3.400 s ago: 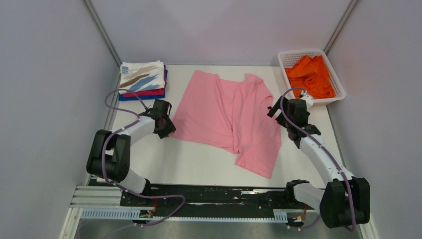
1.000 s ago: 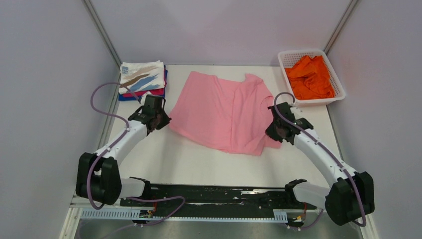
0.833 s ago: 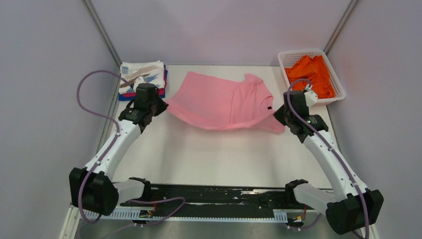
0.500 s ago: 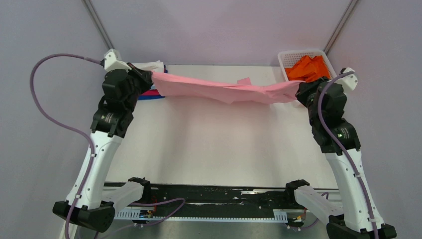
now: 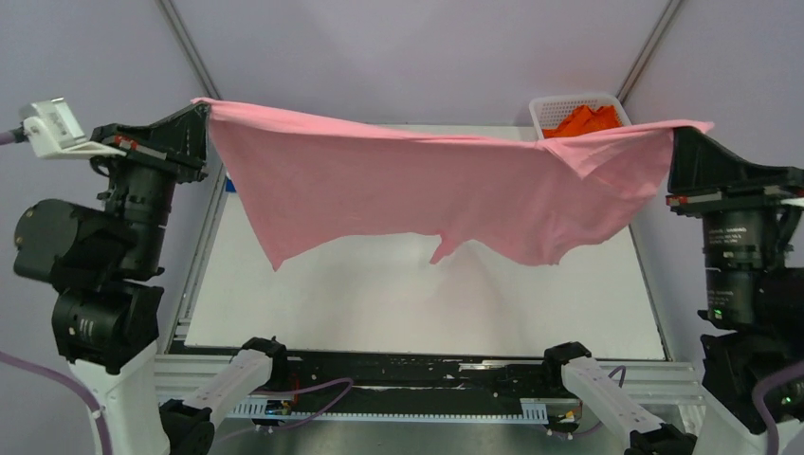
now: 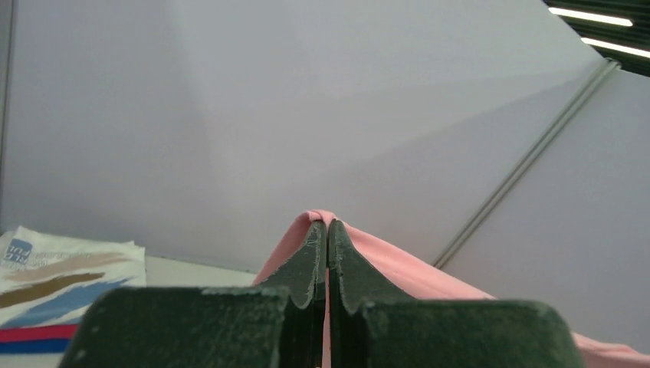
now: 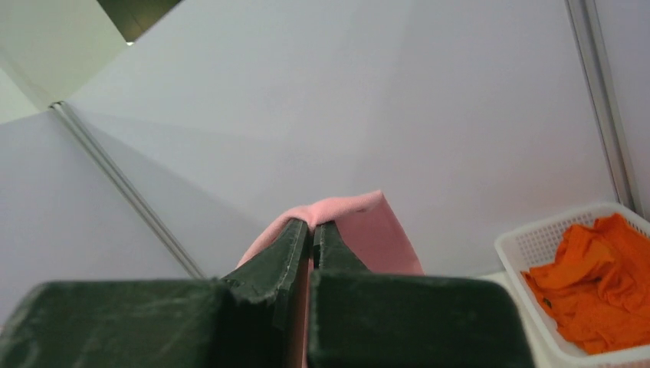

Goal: Fold and stack the t-shirts
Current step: Flatten out the tshirt

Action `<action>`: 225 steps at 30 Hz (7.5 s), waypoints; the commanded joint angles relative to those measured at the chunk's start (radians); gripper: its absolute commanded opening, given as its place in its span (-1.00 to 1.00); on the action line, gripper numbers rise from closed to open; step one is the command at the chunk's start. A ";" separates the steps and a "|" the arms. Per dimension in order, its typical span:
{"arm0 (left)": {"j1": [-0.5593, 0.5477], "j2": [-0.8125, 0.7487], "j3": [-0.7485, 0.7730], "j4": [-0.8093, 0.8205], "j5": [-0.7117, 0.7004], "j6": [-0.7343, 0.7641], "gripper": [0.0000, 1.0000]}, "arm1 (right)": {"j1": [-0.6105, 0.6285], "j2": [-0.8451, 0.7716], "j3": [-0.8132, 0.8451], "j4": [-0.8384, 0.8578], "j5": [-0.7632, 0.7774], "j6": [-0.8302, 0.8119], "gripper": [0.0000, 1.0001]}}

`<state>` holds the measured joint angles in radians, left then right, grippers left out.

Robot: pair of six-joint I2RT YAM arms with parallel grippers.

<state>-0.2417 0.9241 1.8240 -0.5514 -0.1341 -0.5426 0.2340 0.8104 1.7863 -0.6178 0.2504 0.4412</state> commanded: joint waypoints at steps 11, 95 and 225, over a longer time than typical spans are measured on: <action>0.003 -0.058 0.002 -0.023 0.010 0.059 -1.00 | -0.002 0.031 0.088 -0.010 -0.030 -0.131 -1.00; 0.055 0.960 -0.302 0.364 0.061 -0.016 1.00 | -0.091 1.346 -0.059 0.319 -0.557 0.069 1.00; 0.012 0.145 -1.131 -0.085 -0.242 -0.352 1.00 | -0.114 0.605 -0.706 0.404 -0.286 0.141 1.00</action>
<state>-0.2935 1.1381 0.7818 -0.5697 -0.3176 -0.7921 0.1261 1.4883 1.1999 -0.2871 -0.0559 0.5072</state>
